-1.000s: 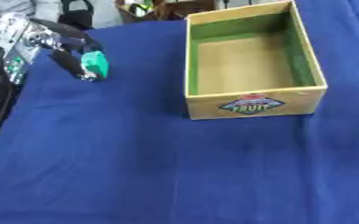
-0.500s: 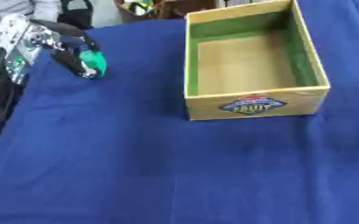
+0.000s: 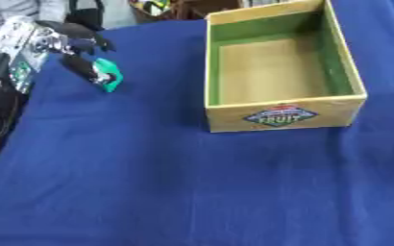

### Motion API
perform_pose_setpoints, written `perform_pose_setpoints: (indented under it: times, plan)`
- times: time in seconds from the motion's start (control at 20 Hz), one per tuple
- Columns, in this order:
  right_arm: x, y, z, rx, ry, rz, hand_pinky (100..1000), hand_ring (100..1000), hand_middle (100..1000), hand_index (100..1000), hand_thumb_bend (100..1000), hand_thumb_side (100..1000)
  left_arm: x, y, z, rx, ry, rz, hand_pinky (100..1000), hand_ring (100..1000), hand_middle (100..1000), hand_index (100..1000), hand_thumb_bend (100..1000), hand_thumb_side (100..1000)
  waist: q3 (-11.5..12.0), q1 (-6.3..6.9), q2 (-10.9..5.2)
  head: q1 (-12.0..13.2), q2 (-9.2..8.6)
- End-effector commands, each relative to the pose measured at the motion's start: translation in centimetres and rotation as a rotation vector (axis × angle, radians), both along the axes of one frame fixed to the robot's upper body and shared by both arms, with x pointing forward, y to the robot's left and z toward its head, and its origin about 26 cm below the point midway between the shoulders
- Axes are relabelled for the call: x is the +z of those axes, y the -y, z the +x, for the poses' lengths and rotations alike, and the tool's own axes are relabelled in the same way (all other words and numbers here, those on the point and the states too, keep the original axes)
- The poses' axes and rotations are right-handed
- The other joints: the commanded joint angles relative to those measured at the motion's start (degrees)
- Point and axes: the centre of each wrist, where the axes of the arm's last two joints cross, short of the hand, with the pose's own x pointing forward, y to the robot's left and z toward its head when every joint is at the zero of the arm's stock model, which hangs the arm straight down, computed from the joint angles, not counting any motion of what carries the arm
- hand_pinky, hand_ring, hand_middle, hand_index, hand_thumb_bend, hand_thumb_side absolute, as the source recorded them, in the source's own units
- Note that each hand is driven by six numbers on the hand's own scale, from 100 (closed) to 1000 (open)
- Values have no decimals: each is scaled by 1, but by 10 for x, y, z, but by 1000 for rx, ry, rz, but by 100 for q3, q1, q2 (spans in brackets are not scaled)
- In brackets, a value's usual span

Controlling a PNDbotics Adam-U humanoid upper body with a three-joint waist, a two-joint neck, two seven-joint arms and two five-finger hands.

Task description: Pick up objects on the table and place them in the box.

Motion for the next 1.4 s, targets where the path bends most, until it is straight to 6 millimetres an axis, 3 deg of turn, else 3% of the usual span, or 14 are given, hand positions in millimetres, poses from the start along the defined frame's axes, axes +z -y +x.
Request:
perform_pose_setpoints:
  times: [0.05, 0.45, 0.7, 0.8, 0.9, 1.1, 1.4]
  plan:
    - [9, 0, -4, 8, 21, -25, 795, 827, 783, 780, 100, 1000, 27, -13, -12, 52, 53, 31, 751, 840, 897, 998, 341, 668, -2, -26, -139, 29, -32]
    - [9, -1, -4, 9, 16, -27, 795, 828, 783, 779, 100, 1000, 20, -21, -9, 85, -2, 4, 759, 856, 921, 1000, 378, 667, -22, 10, -65, 16, -55]
    - [9, -1, -4, 6, 11, -27, 795, 827, 782, 776, 100, 1000, 19, -23, -10, 85, -71, 33, 804, 895, 966, 1000, 525, 687, -14, 42, -42, -4, -47]
    - [9, -1, -4, 3, 8, -26, 794, 826, 780, 773, 100, 1000, 21, -21, -13, 86, -81, 99, 816, 900, 969, 1000, 634, 700, -11, 56, -39, -12, -49]
    - [8, 0, -4, -1, 5, -23, 794, 824, 778, 772, 100, 1000, 22, -20, -17, 72, -87, 170, 816, 901, 971, 1000, 677, 700, -5, 69, -38, -30, -61]
    - [7, -1, -4, 1, -1, -16, 793, 822, 776, 768, 100, 1000, 27, -16, -22, 35, -62, 235, 797, 885, 965, 1000, 635, 693, 3, 78, -33, -26, -74]
    - [6, -3, -3, 15, -10, -14, 794, 820, 774, 764, 100, 1000, 28, -16, -20, 67, 19, 325, 794, 879, 986, 1000, 491, 672, -30, 60, 0, 7, -130]
